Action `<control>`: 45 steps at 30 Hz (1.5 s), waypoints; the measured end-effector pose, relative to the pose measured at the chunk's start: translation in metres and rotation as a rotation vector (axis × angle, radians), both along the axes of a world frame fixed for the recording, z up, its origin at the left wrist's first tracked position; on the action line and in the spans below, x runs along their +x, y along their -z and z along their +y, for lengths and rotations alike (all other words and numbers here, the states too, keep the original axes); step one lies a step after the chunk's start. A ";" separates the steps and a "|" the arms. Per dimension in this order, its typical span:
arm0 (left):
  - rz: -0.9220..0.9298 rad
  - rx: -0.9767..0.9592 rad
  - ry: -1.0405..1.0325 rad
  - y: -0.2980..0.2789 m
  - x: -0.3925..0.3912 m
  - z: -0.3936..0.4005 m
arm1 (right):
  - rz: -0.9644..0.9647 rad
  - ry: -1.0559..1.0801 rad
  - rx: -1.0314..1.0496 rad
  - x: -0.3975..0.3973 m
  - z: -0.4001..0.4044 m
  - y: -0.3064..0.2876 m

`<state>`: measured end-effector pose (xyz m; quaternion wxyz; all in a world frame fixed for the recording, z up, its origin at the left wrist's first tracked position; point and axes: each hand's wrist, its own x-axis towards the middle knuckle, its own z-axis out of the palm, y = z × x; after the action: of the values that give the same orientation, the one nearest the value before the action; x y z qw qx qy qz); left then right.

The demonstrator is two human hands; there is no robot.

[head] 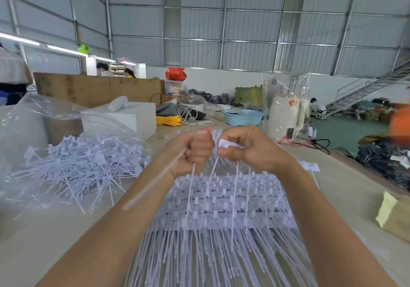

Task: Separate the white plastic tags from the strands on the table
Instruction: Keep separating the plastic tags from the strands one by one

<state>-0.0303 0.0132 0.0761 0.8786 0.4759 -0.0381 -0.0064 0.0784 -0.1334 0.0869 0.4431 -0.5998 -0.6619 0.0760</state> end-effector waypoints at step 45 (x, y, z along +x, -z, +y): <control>-0.003 0.818 -0.775 0.034 0.024 -0.015 | -0.175 0.338 -0.183 0.030 0.018 0.027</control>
<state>-0.0067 -0.0022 0.0425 0.5604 0.7571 0.1440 0.3034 0.1085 -0.1156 0.0595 0.3341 -0.7445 -0.5779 0.0081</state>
